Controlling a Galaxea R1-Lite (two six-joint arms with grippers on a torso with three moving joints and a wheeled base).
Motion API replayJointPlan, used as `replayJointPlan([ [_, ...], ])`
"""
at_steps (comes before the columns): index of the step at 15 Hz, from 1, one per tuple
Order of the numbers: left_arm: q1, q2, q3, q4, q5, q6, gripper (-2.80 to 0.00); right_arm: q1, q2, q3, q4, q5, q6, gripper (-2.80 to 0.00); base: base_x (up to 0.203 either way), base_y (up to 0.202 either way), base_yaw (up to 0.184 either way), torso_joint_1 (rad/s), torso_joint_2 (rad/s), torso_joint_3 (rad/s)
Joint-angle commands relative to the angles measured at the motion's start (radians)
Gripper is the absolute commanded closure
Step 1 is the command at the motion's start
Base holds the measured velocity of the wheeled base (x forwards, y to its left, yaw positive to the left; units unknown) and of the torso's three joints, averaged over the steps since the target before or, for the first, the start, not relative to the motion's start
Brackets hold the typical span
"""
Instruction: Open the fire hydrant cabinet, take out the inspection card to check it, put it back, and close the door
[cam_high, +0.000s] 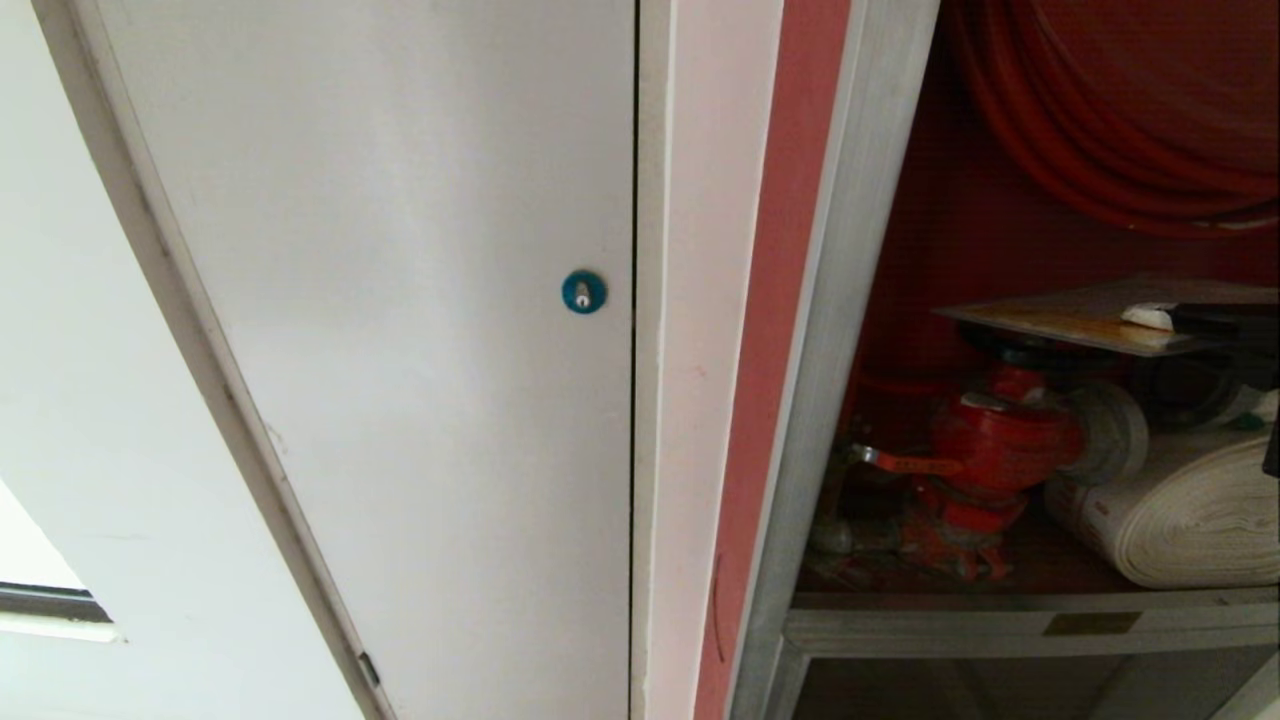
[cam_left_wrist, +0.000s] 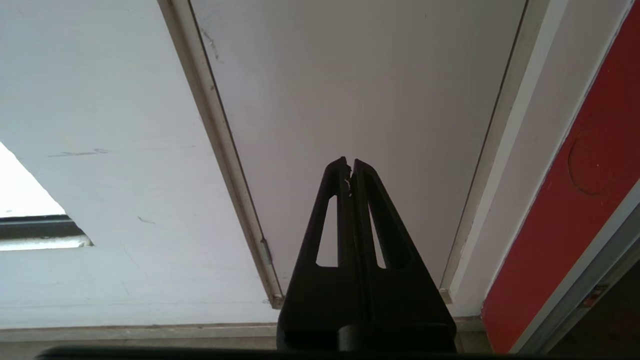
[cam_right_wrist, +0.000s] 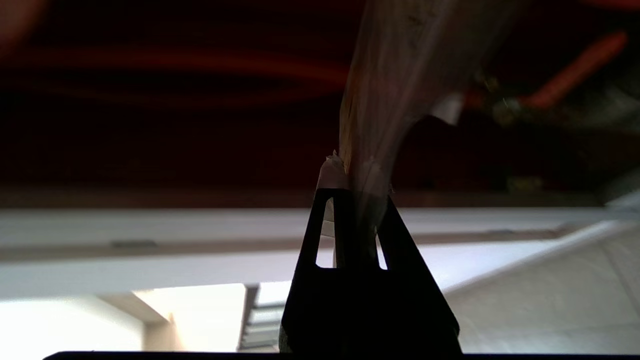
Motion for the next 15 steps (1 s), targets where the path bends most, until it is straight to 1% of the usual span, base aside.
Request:
replayJointPlan([
  [1, -0.001, 0.000, 0.000, 0.000, 0.000, 0.000, 0.00, -0.030, 0.065, -0.012, -0.037, 0.002, 0.024, 0.00, 0.000, 0.000, 0.000, 0.000, 0.00, 0.000],
  [5, -0.001, 0.000, 0.000, 0.000, 0.000, 0.000, 0.00, -0.037, 0.167, -0.013, -0.066, 0.004, 0.041, 0.00, 0.000, 0.000, 0.000, 0.000, 0.00, 0.000],
  [7, -0.001, 0.000, 0.000, 0.000, 0.000, 0.000, 0.00, -0.035, 0.220, -0.040, -0.069, 0.009, 0.041, 0.00, 0.000, 0.000, 0.000, 0.000, 0.00, 0.000],
  [8, 0.000, 0.000, 0.000, 0.000, 0.000, 0.000, 0.00, -0.034, 0.233, -0.057, -0.071, 0.022, 0.041, 0.00, 0.000, 0.000, 0.000, 0.000, 0.00, 0.000],
  [10, 0.000, 0.000, 0.000, 0.000, 0.000, 0.000, 0.00, -0.032, 0.236, -0.076, -0.071, 0.094, 0.042, 0.00, 0.000, 0.000, 0.000, 0.000, 0.00, 0.000],
  [11, 0.000, 0.000, 0.000, 0.000, 0.000, 0.000, 0.00, -0.031, 0.236, -0.081, -0.071, 0.110, 0.043, 0.00, 0.000, 0.000, 0.000, 0.000, 0.00, 0.000],
  [15, 0.000, 0.000, 0.000, 0.000, 0.000, 0.000, 0.00, -0.021, 0.244, -0.082, -0.071, 0.115, 0.044, 0.00, 0.000, 0.000, 0.000, 0.000, 0.00, 0.000],
])
